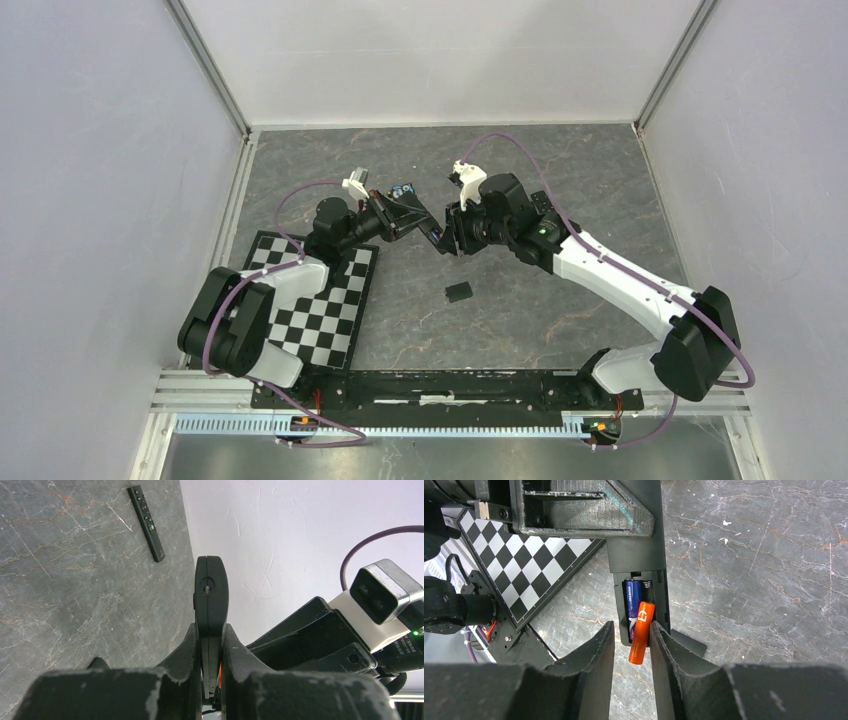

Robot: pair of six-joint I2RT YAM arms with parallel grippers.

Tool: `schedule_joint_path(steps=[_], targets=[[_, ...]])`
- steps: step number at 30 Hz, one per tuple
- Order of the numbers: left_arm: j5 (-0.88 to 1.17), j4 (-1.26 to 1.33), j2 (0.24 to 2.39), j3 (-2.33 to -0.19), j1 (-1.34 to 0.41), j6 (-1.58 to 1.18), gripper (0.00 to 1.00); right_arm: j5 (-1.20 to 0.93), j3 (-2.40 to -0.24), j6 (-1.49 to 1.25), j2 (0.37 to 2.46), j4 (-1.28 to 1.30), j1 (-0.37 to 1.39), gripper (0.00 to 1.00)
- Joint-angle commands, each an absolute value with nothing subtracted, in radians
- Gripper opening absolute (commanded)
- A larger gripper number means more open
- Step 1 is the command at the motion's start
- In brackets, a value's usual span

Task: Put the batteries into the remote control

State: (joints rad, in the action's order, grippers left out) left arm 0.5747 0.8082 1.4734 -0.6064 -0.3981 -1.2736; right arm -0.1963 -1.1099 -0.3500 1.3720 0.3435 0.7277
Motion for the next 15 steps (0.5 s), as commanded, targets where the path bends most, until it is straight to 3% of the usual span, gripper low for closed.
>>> schedule_joint_path(steps=[1, 15], targets=[[0.632, 0.833, 1.465, -0.617, -0.405, -1.321, 0.02, -0.084, -1.155, -0.348, 1.35, 0.345, 0.716, 0.37], [0.639, 0.83, 1.47, -0.619, -0.404, -1.332, 0.02, -0.081, -1.143, -0.354, 1.332, 0.32, 0.716, 0.37]])
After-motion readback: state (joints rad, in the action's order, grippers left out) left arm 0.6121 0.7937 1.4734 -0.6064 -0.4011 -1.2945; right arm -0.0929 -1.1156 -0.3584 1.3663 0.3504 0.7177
